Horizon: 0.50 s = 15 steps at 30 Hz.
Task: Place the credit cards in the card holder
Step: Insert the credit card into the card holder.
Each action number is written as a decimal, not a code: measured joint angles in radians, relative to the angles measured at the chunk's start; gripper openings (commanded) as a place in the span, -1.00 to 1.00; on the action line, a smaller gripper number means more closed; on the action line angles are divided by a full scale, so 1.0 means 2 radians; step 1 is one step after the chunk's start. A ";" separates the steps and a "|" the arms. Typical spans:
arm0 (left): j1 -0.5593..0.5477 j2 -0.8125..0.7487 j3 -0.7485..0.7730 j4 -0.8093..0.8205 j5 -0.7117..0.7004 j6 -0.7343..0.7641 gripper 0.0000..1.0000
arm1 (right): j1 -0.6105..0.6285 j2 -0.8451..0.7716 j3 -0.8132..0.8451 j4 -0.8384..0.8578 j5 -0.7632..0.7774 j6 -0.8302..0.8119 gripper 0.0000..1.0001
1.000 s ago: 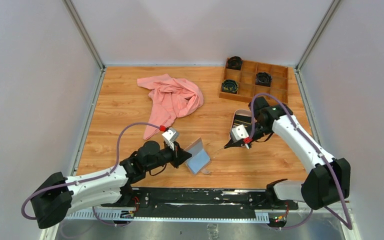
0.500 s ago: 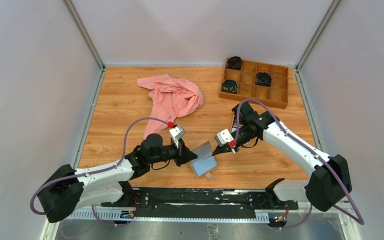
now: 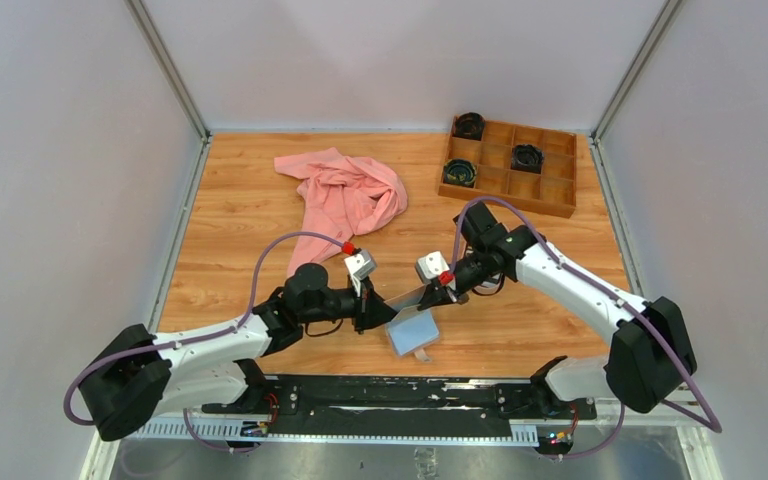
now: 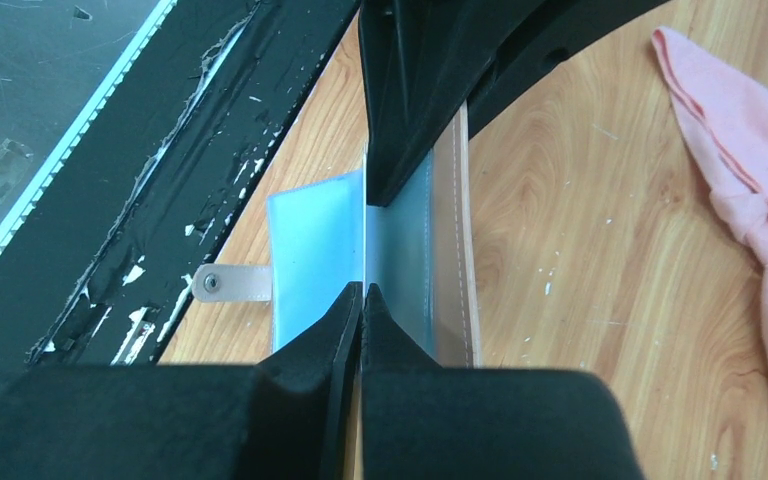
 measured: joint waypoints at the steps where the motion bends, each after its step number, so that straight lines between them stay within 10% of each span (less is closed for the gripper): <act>1: 0.000 0.000 0.000 0.000 0.001 0.000 -1.00 | 0.000 0.001 -0.001 0.000 0.002 0.002 -1.00; 15: 0.000 -0.020 0.000 -0.001 0.008 0.011 -1.00 | 0.008 0.028 -0.001 -0.006 0.028 0.020 -1.00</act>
